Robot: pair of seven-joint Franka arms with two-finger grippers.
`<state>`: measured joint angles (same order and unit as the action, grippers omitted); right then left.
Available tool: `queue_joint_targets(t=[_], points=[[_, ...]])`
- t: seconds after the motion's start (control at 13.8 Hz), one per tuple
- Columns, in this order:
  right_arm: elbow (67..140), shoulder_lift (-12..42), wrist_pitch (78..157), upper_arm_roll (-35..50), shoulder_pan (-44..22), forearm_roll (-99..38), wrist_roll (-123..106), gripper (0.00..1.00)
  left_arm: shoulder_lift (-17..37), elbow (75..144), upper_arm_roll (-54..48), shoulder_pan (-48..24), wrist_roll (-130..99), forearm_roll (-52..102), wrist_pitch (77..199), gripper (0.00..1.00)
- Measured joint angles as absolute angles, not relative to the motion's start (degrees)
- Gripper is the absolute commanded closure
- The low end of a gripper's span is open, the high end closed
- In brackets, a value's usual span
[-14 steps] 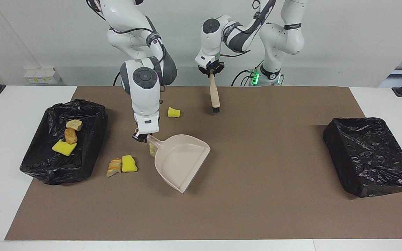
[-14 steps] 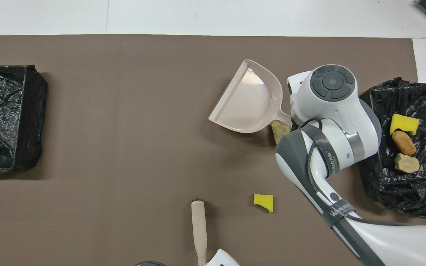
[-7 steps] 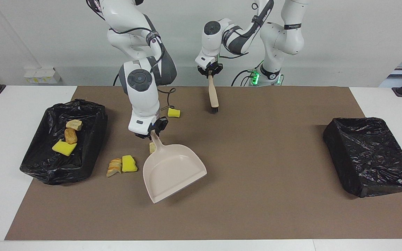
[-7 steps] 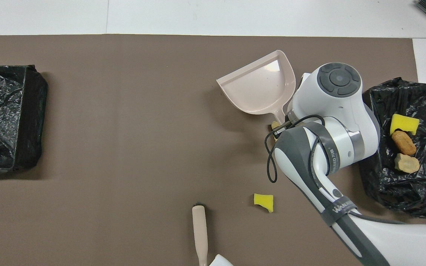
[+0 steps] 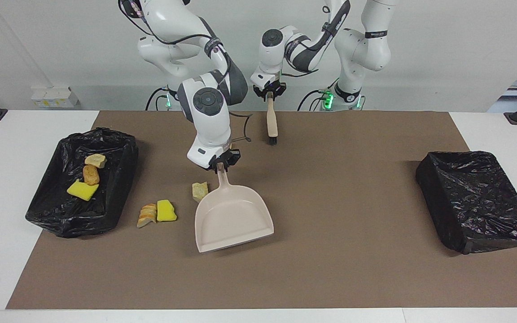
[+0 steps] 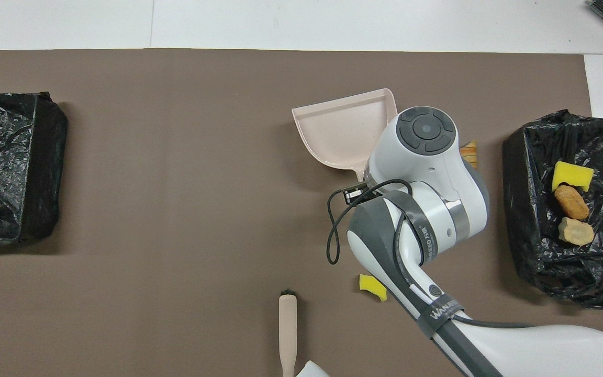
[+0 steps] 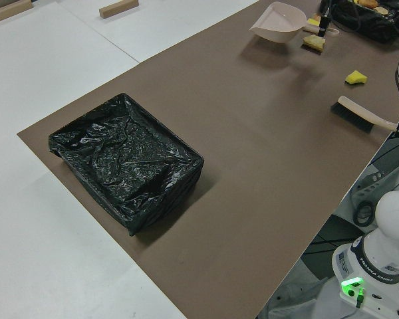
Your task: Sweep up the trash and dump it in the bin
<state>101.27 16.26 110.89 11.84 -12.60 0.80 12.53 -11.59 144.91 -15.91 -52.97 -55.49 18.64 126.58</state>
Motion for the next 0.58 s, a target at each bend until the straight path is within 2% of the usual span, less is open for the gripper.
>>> queue_joint_targets(t=[0.22,0.58], points=[[101.16,16.66,111.43,11.84,-14.12,0.30,14.02,1.00,-11.56,143.58,-15.04,-49.54,-51.72,18.63,124.49,0.00],[100.71,17.21,111.44,11.69,-14.27,-0.19,14.19,1.00,-12.31,132.98,-14.58,-39.65,-44.43,13.18,112.16,0.00]])
